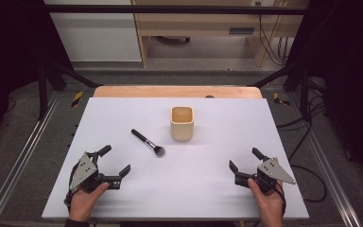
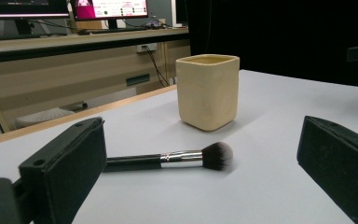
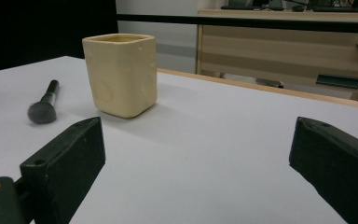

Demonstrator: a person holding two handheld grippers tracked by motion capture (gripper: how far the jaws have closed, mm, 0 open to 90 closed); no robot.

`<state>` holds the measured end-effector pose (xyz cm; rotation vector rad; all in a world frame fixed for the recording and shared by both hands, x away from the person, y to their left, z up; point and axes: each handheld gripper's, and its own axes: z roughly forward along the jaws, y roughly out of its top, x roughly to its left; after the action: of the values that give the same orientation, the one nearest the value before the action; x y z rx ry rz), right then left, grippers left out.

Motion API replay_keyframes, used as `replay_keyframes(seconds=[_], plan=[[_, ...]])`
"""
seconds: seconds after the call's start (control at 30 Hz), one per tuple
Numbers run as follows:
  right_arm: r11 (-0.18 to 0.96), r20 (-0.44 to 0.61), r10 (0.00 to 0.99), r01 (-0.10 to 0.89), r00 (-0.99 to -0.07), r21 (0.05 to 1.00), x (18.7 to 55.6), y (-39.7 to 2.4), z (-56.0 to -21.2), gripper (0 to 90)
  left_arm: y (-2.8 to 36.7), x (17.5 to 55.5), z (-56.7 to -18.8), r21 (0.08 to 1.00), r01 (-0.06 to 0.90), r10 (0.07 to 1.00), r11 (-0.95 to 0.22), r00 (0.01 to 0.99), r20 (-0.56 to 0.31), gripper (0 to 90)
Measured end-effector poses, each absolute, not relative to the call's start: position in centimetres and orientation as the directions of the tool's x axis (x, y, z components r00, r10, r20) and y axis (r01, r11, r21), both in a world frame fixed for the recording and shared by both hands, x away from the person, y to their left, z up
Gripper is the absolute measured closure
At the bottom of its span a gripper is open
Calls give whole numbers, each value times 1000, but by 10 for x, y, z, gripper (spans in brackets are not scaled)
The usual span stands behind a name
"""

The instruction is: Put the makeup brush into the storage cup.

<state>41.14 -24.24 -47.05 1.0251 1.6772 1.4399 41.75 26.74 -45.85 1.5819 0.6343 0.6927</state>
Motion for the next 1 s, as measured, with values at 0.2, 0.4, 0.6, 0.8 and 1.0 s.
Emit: replay_keyframes(seconds=[0.2, 0.4, 0.6, 0.8, 1.0], plan=[[74, -8, 892, 128, -452, 989, 411, -243, -469, 37, 269, 417, -458, 992, 7, 745, -123, 661, 88, 10], [73, -6, 889, 129, -457, 989, 411, -241, -468, 33, 271, 418, -459, 993, 4, 759, -118, 645, 88, 10], [105, -25, 878, 141, -479, 984, 412, -233, -461, 31, 273, 418, -459, 993, 10, 771, -114, 631, 82, 10], [165, -66, 861, 154, -504, 974, 416, -226, -448, 32, 275, 418, -460, 994, 12, 775, -110, 627, 78, 10], [242, -112, 830, 170, -547, 955, 423, -213, -423, 28, 275, 418, -460, 994, 11, 777, -111, 624, 80, 11]])
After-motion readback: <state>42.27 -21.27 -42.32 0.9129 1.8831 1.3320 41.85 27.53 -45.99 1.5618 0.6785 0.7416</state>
